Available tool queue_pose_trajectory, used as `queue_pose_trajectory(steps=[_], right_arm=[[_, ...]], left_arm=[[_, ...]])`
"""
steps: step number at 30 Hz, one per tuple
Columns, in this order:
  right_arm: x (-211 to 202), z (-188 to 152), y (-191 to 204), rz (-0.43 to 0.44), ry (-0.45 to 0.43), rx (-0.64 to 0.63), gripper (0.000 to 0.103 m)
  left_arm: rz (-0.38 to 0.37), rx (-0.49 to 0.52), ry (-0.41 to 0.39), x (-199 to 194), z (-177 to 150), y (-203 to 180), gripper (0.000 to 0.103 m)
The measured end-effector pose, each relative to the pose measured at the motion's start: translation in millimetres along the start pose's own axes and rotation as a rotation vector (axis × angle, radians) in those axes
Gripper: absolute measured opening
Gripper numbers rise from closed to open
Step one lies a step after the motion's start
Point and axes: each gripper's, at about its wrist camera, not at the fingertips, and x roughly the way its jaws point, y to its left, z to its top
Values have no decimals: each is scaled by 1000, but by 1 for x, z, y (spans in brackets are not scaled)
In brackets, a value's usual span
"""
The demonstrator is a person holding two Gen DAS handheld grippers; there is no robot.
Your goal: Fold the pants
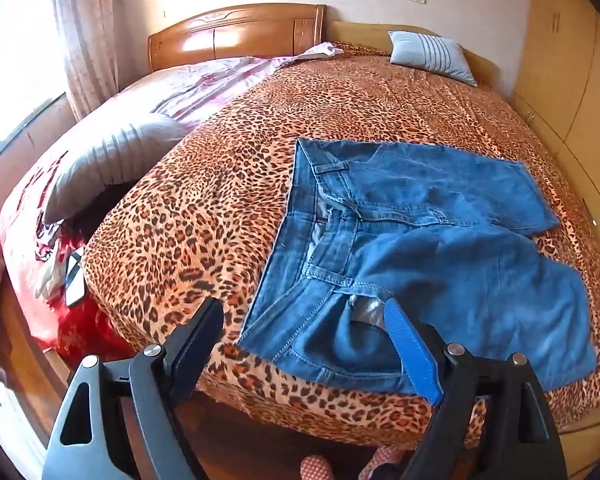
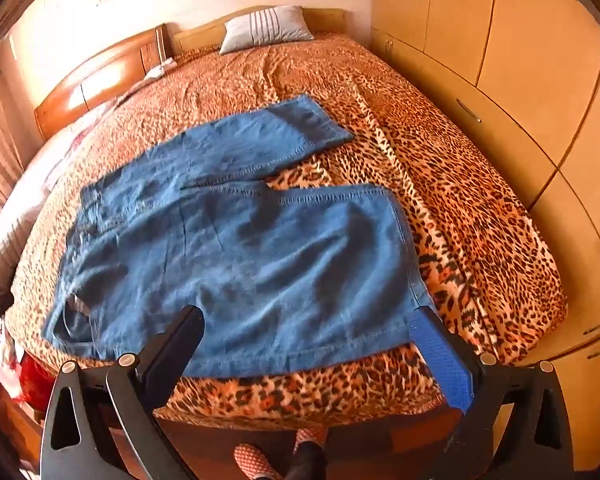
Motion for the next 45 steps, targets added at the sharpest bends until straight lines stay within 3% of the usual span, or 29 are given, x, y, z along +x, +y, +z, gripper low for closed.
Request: queue_pose_trajectory(steps=[10, 24, 45], right_arm=[[3, 17, -5, 3, -15, -32, 103], [9, 21, -17, 12, -4, -32, 103], [9, 21, -25, 17, 3, -26, 103]], left_arm=[[-30, -12, -8, -10, 13, -9, 83], [-64, 27, -19, -23, 21, -44, 83], [-98, 45, -10, -27, 24, -62, 83]])
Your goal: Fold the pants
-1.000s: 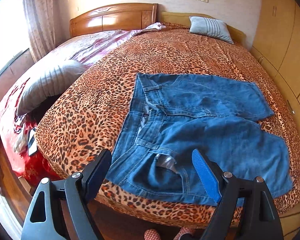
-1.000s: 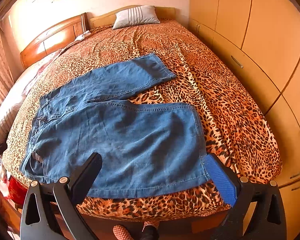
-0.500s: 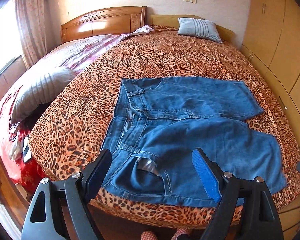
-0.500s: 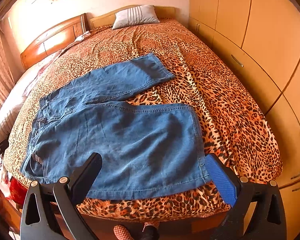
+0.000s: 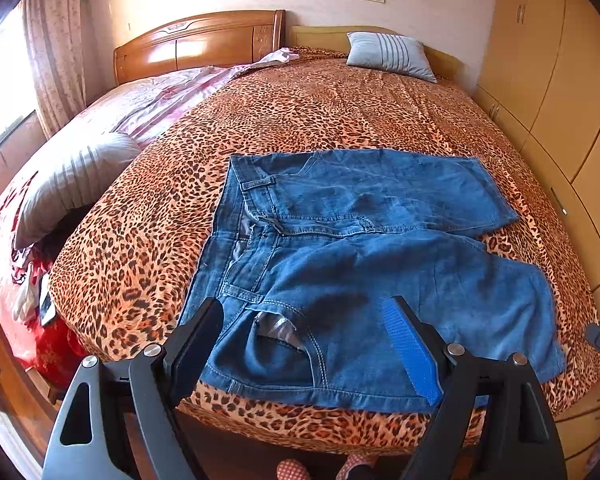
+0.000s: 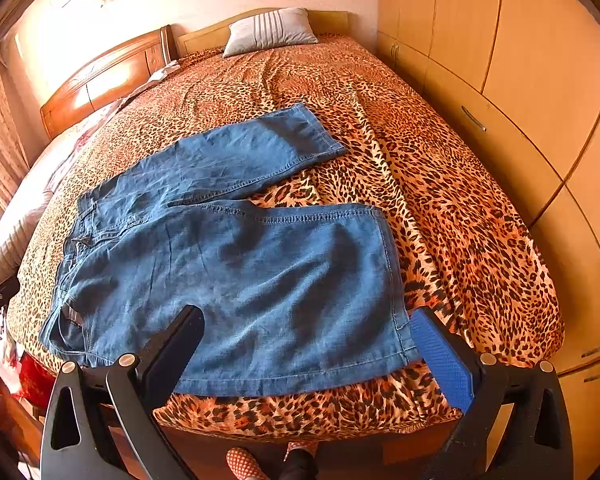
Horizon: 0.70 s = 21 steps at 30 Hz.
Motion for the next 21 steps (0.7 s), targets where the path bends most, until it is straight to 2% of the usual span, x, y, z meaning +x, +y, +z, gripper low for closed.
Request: queue_pose_trajectory(steps=[21], right_arm=[[18, 13, -21, 21, 26, 4, 103]], left_arm=[[12, -9, 25, 10, 6, -31, 83]])
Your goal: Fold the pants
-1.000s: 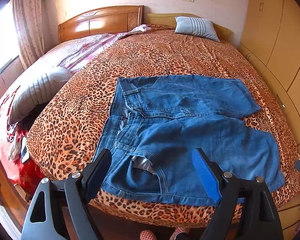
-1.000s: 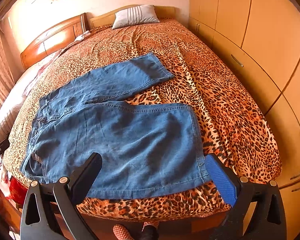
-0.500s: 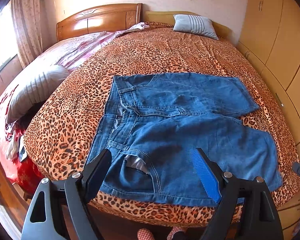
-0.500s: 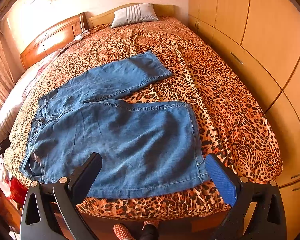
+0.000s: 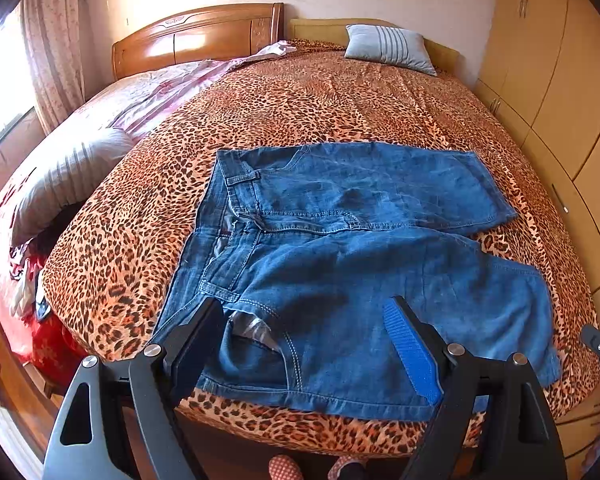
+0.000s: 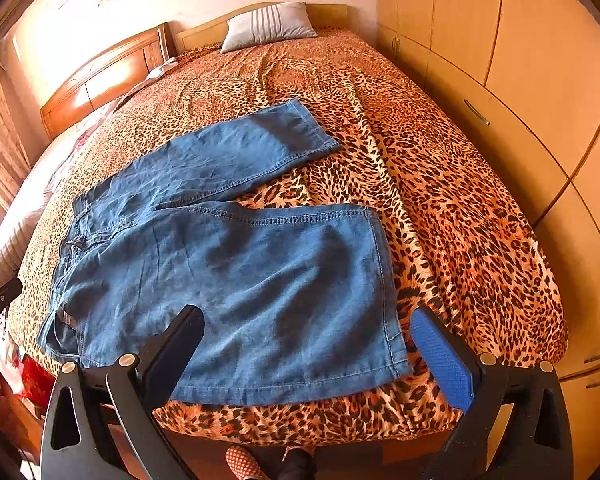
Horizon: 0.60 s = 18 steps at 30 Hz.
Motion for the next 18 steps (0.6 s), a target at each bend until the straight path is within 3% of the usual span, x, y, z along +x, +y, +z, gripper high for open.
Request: queue_pose_trajectory(steps=[10, 13, 18], right_arm=[[21, 16, -18, 15, 25, -11, 103], [32, 23, -39, 12, 52, 9, 103], [65, 29, -99, -1, 135, 132, 103]], left_arm=[[28, -18, 52, 21, 12, -15, 83], [50, -44, 120, 38, 16, -10, 83], [123, -168, 306, 78, 18, 31, 83]])
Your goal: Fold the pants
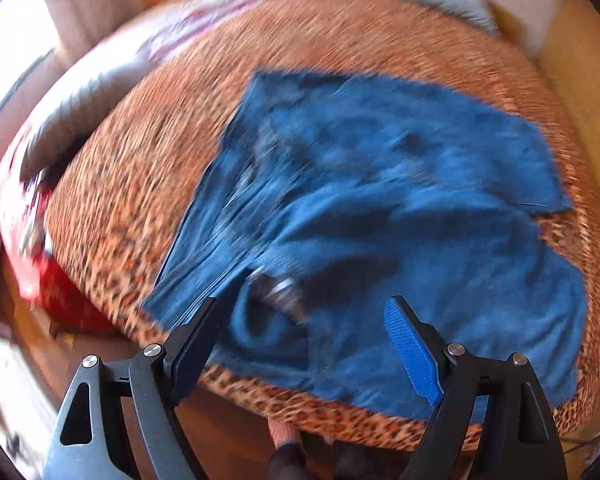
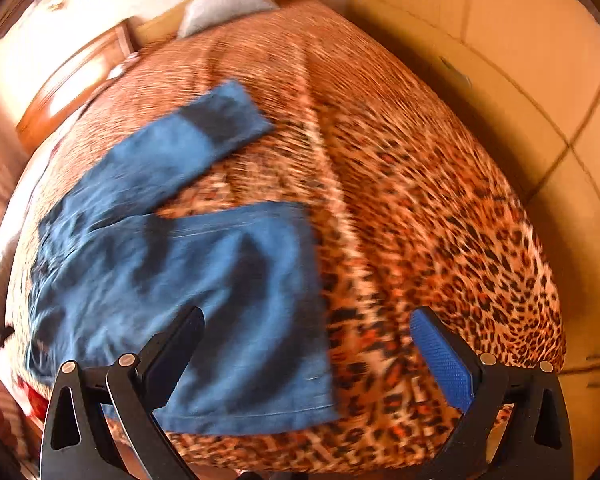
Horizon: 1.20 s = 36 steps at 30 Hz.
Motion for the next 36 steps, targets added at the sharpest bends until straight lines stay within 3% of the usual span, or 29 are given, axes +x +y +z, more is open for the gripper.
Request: queue_pose_trajectory(steps=[3, 6, 10, 12, 13, 15, 17, 19, 20, 21, 24, 25, 26, 27, 28, 29, 30, 32, 34, 36], right_arm=[[28, 6, -17, 57, 75, 35, 103], [56, 11, -6, 89, 124, 0, 103], [91, 14, 25, 58, 196, -87, 102], [100, 11, 40, 34, 208, -146, 98], [99, 8, 48, 30, 190, -189, 91], [93, 5, 64, 27, 185, -279, 26], [82, 6, 65, 57, 200, -268, 4], [78, 4, 56, 4, 192, -270, 5], [86, 1, 46, -40, 236, -244, 7], [88, 1, 36, -19, 254, -186, 7], [69, 13, 29, 19, 253, -89, 19], [60, 20, 30, 41, 234, -72, 25], [53, 27, 31, 61, 213, -61, 38], [43, 42, 35, 96, 170, -51, 47], [39, 51, 37, 108, 146, -49, 64], [38, 69, 44, 134, 104, -43, 73], [42, 82, 49, 159, 87, -33, 73], [61, 110, 59, 212, 82, 6, 73], [92, 138, 71, 228, 92, 58, 73], [123, 159, 74, 187, 118, 103, 72]], left_arm=[[8, -109, 93, 20, 5, 26, 83], [11, -172, 171, 41, 11, 44, 83], [-15, -238, 277, 77, 19, 55, 82], [-33, -282, 322, 95, 24, 59, 73], [-35, -291, 339, 102, 28, 59, 70], [-45, -276, 341, 106, 35, 55, 51], [-52, -210, 322, 106, 44, 46, 42], [-36, -121, 343, 114, 47, 36, 38], [-25, -75, 374, 119, 49, 32, 38], [-39, -46, 390, 119, 51, 31, 36], [-173, 41, 395, 101, 68, 38, 35], [-210, 56, 369, 91, 76, 42, 35], [-243, 79, 303, 77, 93, 46, 35], [-237, 92, 251, 70, 106, 48, 40], [-208, 101, 178, 66, 129, 49, 48], [-182, 96, 133, 68, 147, 49, 68], [-144, 71, 92, 74, 168, 49, 77], [-132, 1, 71, 105, 207, 48, 77], [-144, -57, 149, 147, 236, 40, 75], [-166, -123, 237, 197, 251, 36, 67]])
